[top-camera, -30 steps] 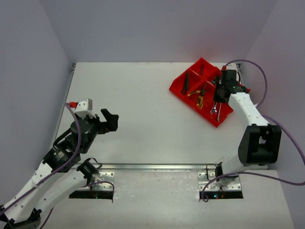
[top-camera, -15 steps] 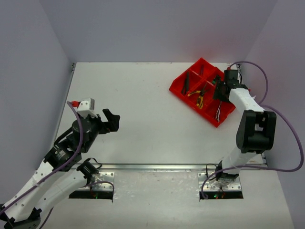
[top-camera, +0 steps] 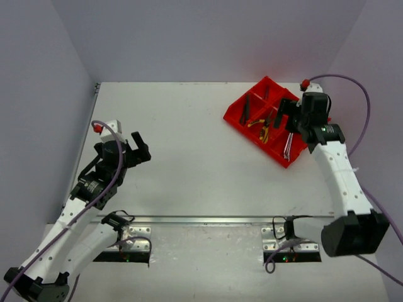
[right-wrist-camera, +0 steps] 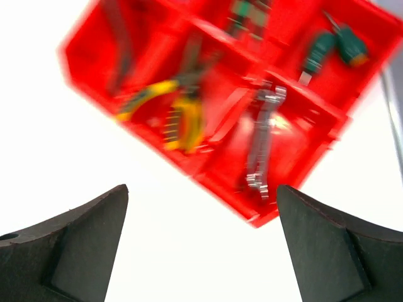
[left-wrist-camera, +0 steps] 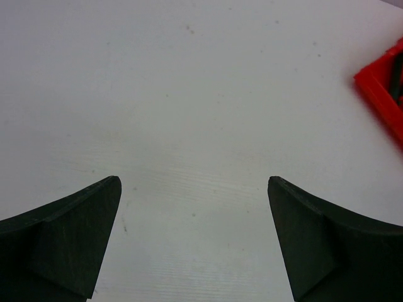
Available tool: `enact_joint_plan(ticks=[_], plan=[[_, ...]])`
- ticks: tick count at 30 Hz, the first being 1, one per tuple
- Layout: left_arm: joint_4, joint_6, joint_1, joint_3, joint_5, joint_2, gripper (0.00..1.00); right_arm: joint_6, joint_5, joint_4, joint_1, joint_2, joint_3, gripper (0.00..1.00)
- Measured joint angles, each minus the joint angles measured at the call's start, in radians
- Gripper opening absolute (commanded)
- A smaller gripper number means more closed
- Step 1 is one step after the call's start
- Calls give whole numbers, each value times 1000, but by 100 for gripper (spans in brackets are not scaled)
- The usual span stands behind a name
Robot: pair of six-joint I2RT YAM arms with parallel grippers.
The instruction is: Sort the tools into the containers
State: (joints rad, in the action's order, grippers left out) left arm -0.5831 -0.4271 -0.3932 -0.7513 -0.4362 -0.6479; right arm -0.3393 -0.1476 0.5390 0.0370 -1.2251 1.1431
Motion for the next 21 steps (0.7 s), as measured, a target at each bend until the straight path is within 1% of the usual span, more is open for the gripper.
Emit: enact_joint_plan(ticks=[2, 4, 8, 15, 18, 21], plan=[[-3, 0, 37, 0, -17, -11, 100, -3, 19, 26, 72, 102, -1, 99], [-3, 1, 41, 0, -37, -10, 100, -6, 26, 72, 106, 180, -5, 99], [13, 28, 41, 0, -69, -6, 100, -4, 18, 146, 109, 317, -48, 99], [60, 59, 48, 1, -95, -24, 100, 45, 24, 219, 109, 638, -212, 99], [78, 66, 60, 22, -83, 28, 100, 52, 24, 232, 109, 717, -248, 99], [92, 74, 63, 33, -71, 77, 100, 53, 28, 234, 109, 742, -274, 99]])
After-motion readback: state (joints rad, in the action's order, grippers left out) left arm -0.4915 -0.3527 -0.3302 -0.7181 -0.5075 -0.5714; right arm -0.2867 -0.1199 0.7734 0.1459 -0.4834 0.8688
